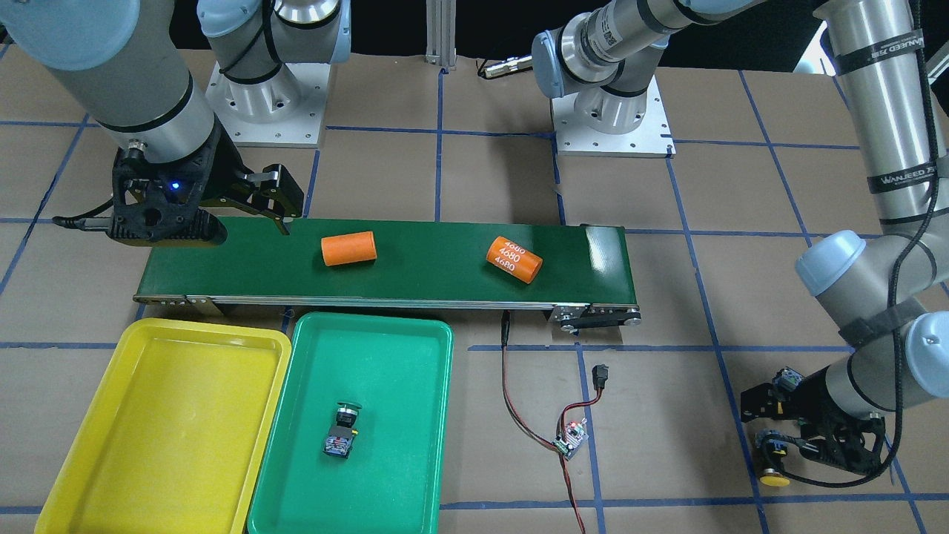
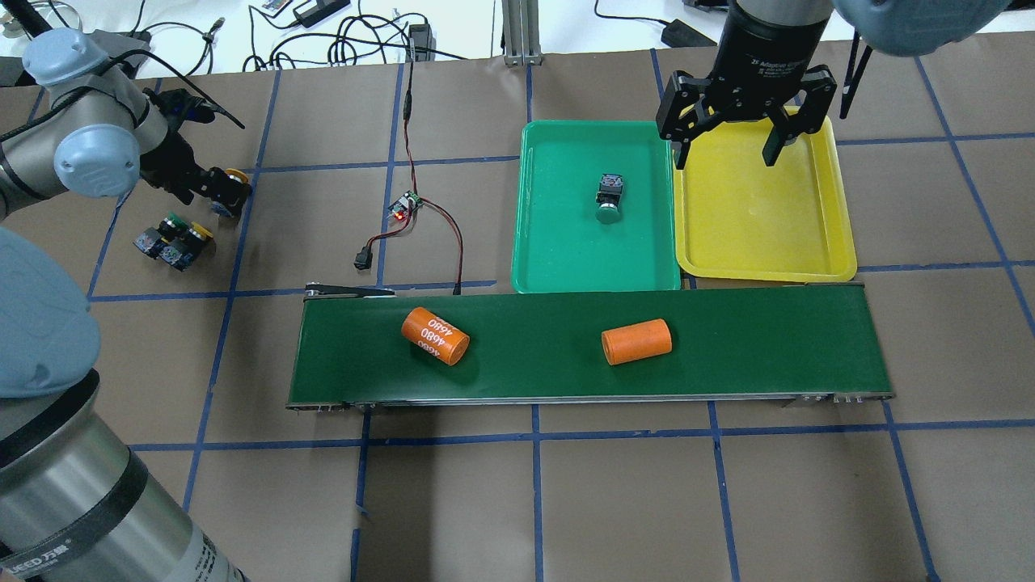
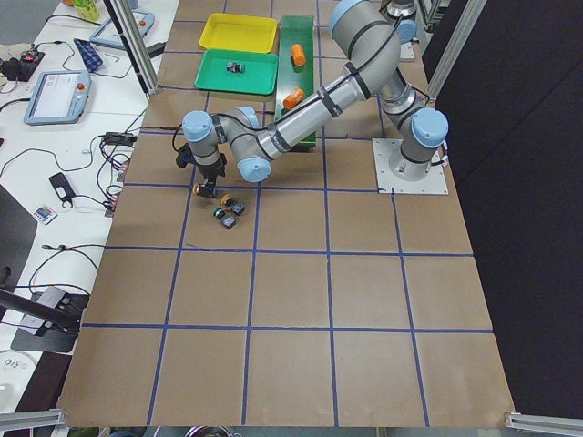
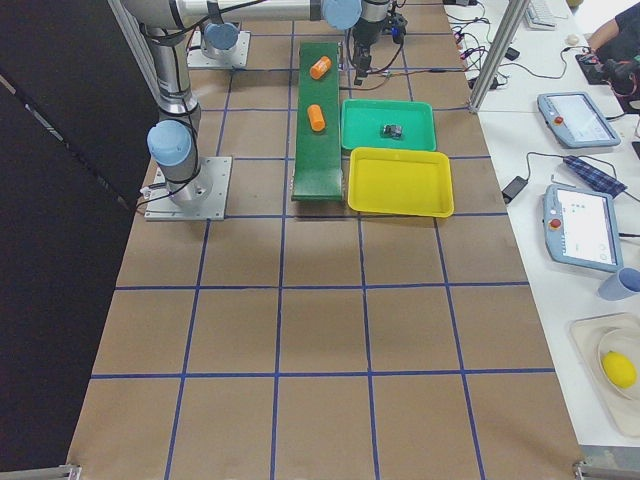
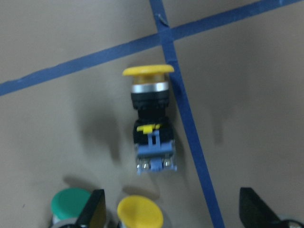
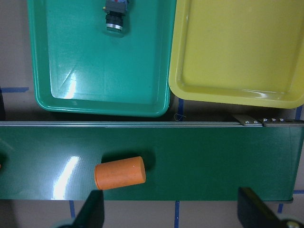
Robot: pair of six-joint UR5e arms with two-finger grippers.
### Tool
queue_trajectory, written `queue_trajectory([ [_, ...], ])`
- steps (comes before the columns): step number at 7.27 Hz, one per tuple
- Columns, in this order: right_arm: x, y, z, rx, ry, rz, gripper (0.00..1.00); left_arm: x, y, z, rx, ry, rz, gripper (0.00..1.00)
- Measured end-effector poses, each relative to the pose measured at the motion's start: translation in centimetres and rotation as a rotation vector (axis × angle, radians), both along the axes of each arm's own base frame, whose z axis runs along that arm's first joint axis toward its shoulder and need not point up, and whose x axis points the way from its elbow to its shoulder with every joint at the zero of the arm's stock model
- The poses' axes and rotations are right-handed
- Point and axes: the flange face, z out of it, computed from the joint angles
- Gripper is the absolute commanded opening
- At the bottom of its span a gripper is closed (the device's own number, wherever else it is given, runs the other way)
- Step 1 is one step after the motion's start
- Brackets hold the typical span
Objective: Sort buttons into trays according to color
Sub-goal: 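Grasp the yellow-capped button switch with the left gripper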
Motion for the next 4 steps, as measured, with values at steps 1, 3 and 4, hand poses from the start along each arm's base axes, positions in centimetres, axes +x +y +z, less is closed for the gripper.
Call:
queue_trajectory([
  [1,0.0,-0.1,0.0,-0.015,-0.001,0.008,1.0,0.1,-0.7,-0.4,-0.019,-0.005,0.002,0.69],
  [3,-0.1,-0.2,0.0,-0.031,-0.004,0.047,1.0,0.3,-1.4,-1.2,-0.031,-0.01,-0.002,0.03],
  [4,-0.2,-0.4,0.1,-0.045,-0.004,0.066,1.0,0.3,-1.3,-1.5,-0.024,-0.007,0.0,0.0],
])
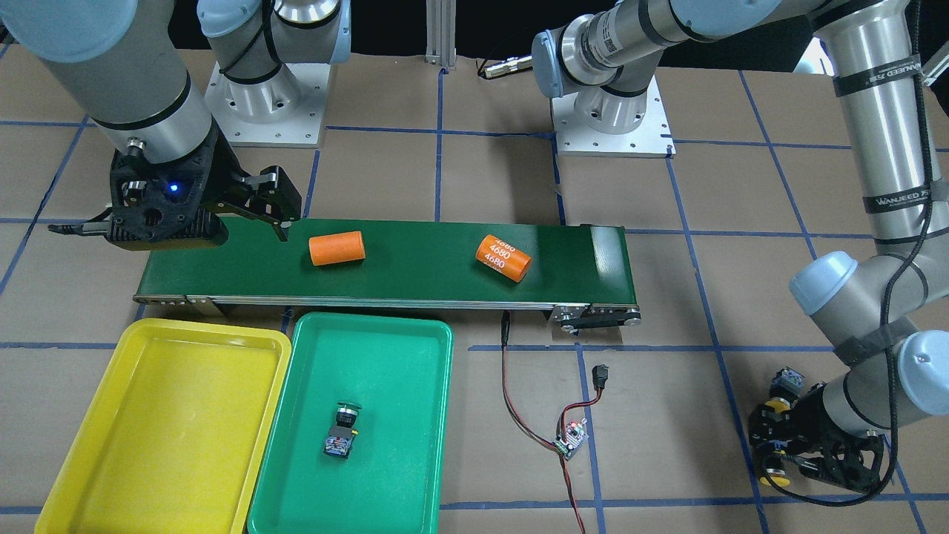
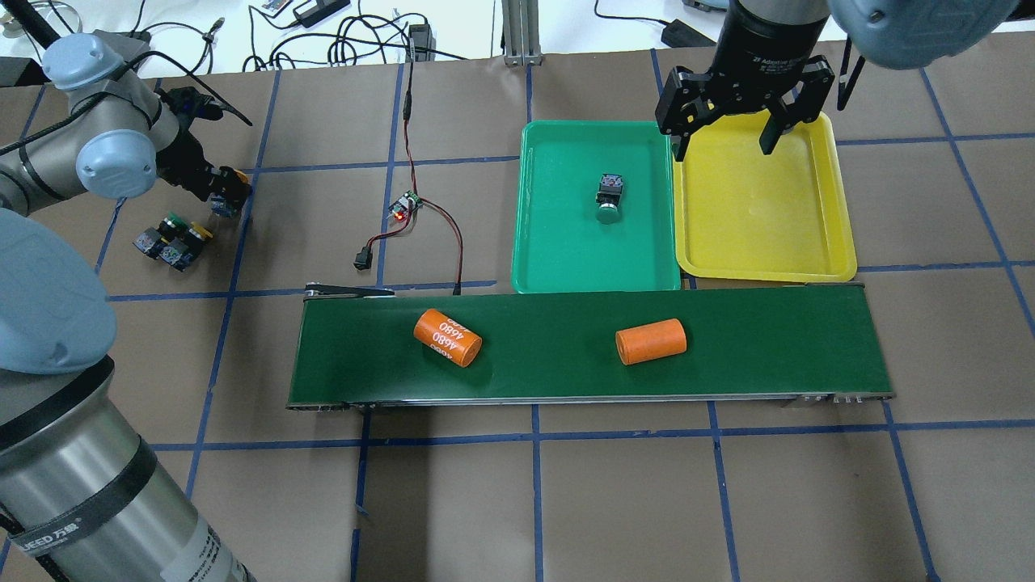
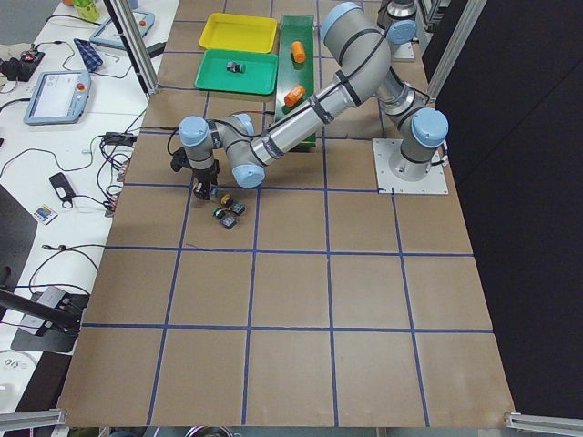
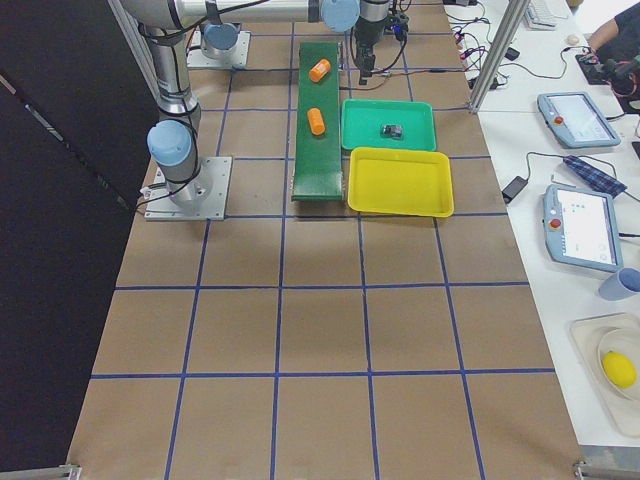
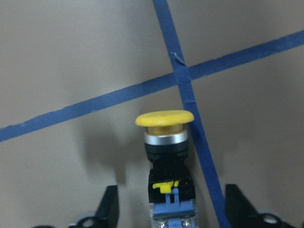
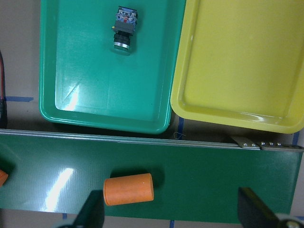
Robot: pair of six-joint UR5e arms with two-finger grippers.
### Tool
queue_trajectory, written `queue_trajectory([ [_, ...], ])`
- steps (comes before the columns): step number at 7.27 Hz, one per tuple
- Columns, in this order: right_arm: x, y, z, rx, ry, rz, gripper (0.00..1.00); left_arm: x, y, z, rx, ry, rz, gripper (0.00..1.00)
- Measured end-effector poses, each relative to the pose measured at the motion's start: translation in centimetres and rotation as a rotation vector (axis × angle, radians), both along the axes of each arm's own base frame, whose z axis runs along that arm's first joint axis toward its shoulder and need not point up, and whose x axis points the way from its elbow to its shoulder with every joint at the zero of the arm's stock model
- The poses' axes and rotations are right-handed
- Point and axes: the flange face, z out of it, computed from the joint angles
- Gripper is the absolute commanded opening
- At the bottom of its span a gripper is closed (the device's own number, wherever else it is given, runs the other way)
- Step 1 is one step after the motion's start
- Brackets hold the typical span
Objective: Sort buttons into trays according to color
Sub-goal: 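Grasp the yellow-capped button switch with the left gripper, then place the yellow button on the conveyor and open the left gripper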
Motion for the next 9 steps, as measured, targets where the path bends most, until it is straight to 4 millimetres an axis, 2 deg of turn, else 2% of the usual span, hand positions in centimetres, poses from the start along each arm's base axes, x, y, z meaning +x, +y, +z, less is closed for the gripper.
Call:
queue_trajectory([
  [2,-0.2,-0.2,0.0,-0.011,0.0,0.011,1.0,-0.9,0.7,1.6,0.037,0.008,0.011,0.0],
  [3,-0.6,-0.5,-0.3,-0.01,-0.001,0.006,1.0,-3.5,2.0,3.5,0.085,0.02,0.036,0.0],
  [4,-1.4,-0.9,-0.3,-0.023,-0.005,-0.009,1.0,-8.0,4.4,5.7,0.127,0.029,0.056,0.0],
  [5,-2.2,-1.3,-0.2,-0.038,-0.008,-0.024,1.0,-11.8,7.9,7.4,0.151,0.033,0.059,0.0],
  [6,-2.6,-1.4,-0.4,-0.041,-0.011,-0.032,1.0,-14.4,12.3,8.6,0.17,0.038,0.069,0.0],
  [8,-2.6,-1.3,-0.8,-0.045,-0.017,-0.035,1.0,-18.0,21.8,9.4,0.203,0.071,0.185,0.0],
  [9,-2.5,-1.2,-0.7,-0.054,-0.02,-0.034,1.0,-19.4,25.2,9.5,0.208,0.107,0.235,0.0],
])
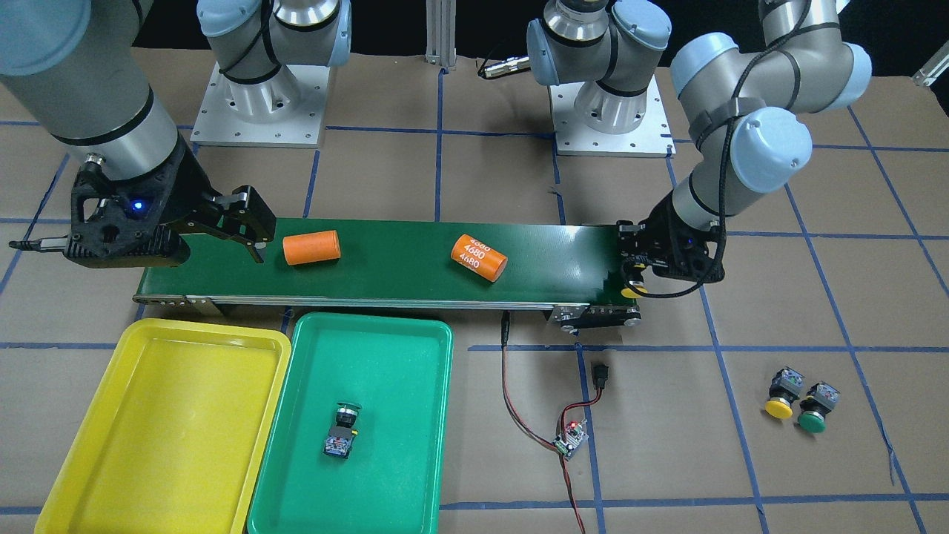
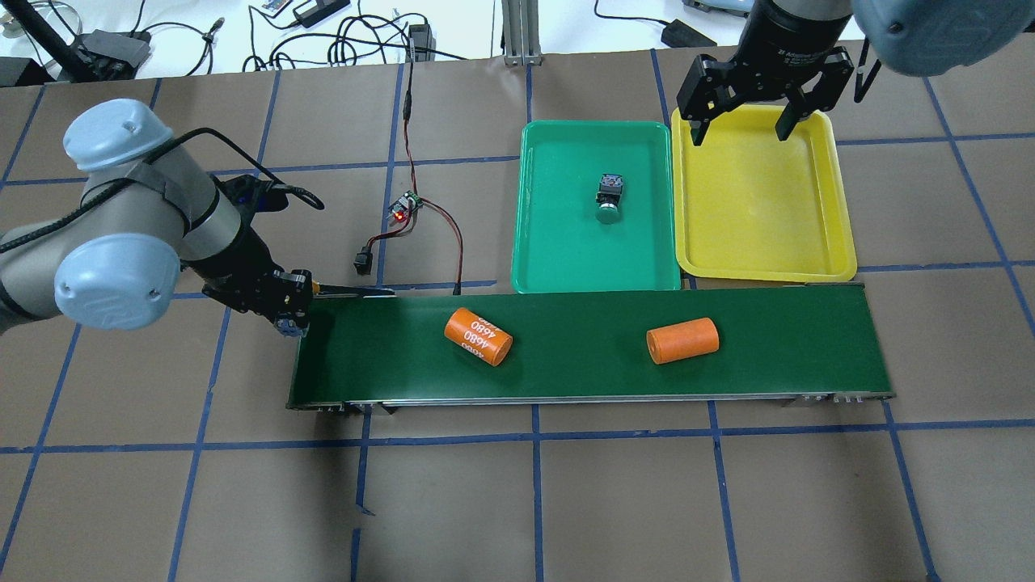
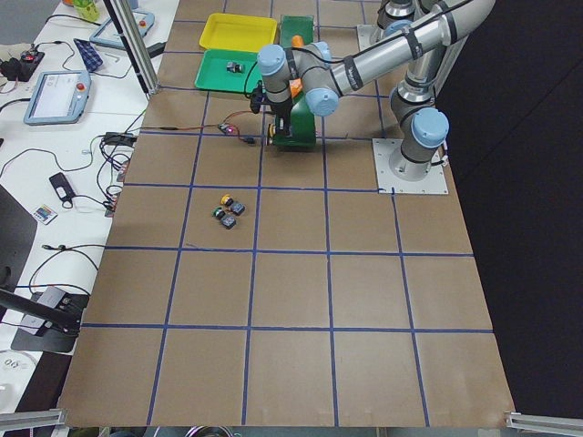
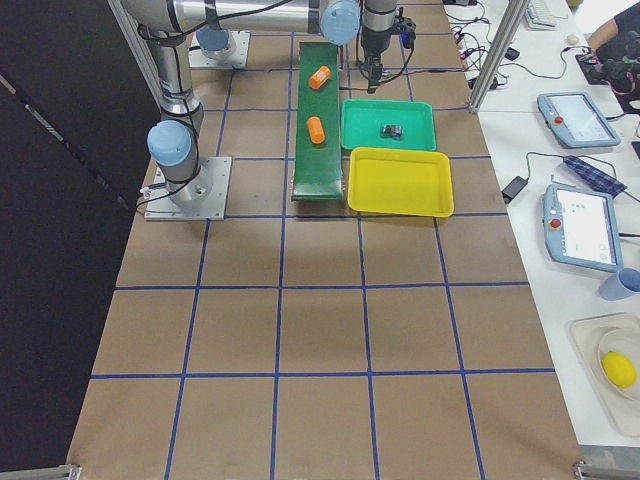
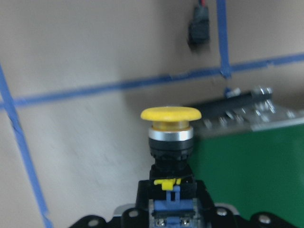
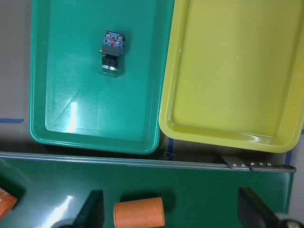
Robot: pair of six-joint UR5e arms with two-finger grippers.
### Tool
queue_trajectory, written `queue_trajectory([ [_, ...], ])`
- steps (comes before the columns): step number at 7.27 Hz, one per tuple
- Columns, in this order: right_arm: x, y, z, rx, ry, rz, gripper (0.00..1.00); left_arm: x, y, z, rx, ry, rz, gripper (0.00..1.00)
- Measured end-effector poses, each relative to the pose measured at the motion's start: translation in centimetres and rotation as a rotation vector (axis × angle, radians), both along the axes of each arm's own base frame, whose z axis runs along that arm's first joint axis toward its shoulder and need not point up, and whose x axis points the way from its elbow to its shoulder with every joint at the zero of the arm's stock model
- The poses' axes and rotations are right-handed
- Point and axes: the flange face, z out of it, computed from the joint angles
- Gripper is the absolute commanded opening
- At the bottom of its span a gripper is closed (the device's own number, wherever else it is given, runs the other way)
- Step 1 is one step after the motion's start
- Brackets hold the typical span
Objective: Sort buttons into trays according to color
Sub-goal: 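Place the yellow button on the conveyor and open the left gripper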
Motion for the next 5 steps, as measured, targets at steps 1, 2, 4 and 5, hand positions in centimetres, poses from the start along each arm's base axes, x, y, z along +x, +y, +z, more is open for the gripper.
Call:
queue_trajectory([
  [1,0.0,0.1,-0.2,0.002,-0.001,0.001,1.0,-1.7,2.2,0.0,0.006,0.025,0.032,0.0],
  [2,0.1,0.2,-0.4,0.009,-0.001,0.004,1.0,-3.5,3.4,-0.4,0.016,0.031,0.04,0.0],
  [4,0.1,0.4,-0.6,0.016,0.0,0.007,1.0,-5.0,3.4,-1.4,0.014,0.031,0.032,0.58],
  [5,0.1,0.4,-0.6,0.017,0.001,0.008,1.0,-5.1,2.7,-1.9,-0.009,0.029,0.029,1.0],
])
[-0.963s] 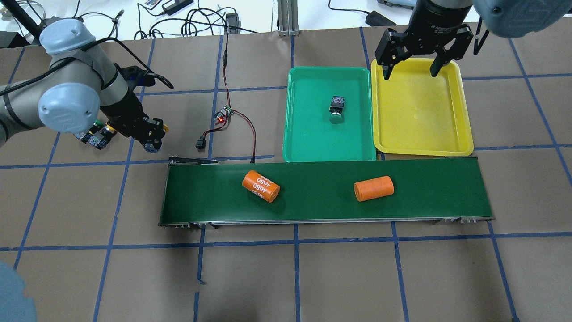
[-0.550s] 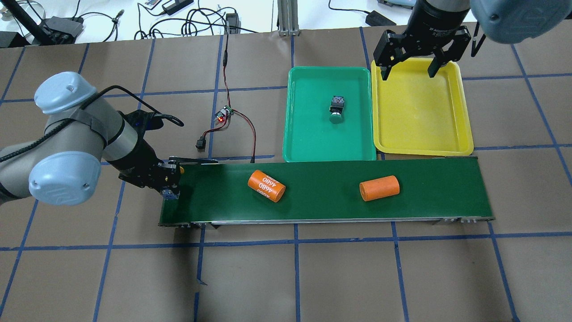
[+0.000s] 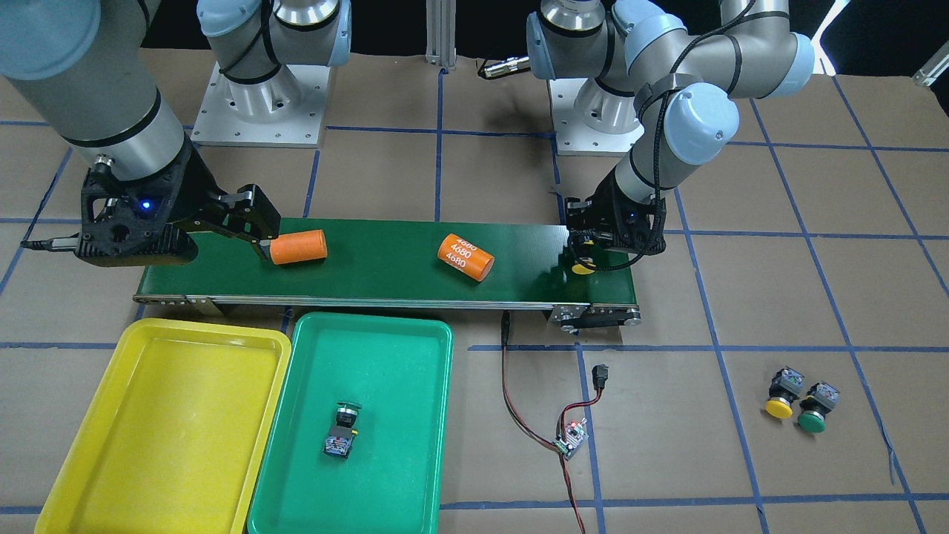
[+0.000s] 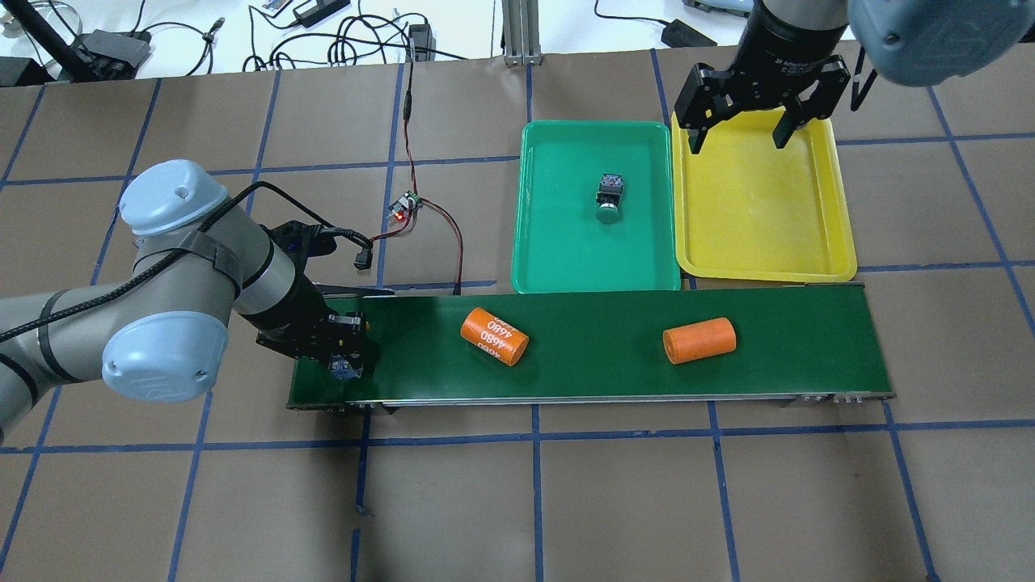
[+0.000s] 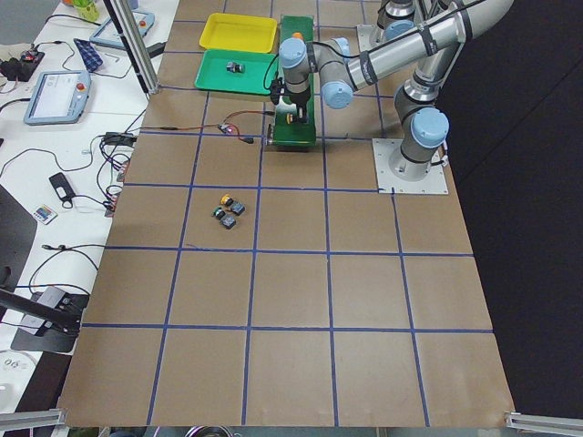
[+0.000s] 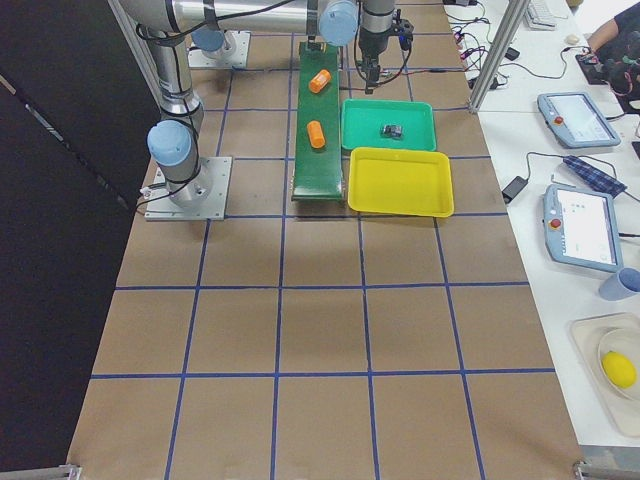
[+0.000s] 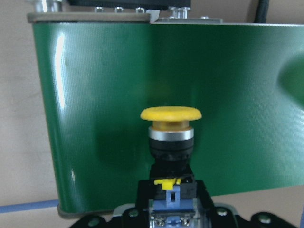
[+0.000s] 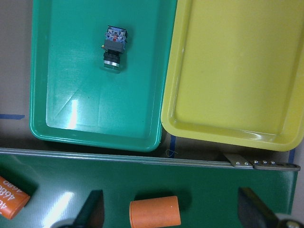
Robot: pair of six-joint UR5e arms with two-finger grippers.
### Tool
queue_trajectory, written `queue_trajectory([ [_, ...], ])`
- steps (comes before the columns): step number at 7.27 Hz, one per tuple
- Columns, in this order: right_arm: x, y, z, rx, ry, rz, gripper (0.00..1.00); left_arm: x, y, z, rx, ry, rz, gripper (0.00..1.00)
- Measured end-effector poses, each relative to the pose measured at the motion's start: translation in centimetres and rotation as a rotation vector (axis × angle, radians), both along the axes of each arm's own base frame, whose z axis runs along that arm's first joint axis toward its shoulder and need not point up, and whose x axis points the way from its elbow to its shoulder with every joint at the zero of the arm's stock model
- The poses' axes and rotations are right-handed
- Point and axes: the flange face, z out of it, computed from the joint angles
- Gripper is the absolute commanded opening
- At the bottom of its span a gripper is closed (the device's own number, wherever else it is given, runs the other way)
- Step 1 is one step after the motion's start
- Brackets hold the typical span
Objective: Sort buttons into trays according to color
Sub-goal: 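Place the yellow button on the conveyor and open the left gripper, then move the left gripper to the second yellow-capped button and grasp it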
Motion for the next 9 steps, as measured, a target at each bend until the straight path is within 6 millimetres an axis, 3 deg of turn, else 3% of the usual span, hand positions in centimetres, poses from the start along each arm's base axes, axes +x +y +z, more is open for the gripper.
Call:
queue_trajectory([
  [3,-0.6,-0.2,-0.1,0.003,0.003,-0.008,1.0,0.2,-1.4,0.6,-0.094,-0.016,-0.001,1.0],
  [4,-0.5,-0.2,-0.1,0.002,0.004,-0.007,1.0,1.7,-2.2,1.8,-0.106,-0.054,0.003,1.0],
  [6,-0.3,-0.1,0.0,0.001,0.003,-0.004,1.0,8.8,-6.6,3.9,-0.093,-0.139,-0.045,1.0],
  [9,-0.3,-0.1,0.1,-0.002,0.002,-0.004,1.0,19.7,-15.1,2.4,-0.076,-0.21,-0.213,1.0],
])
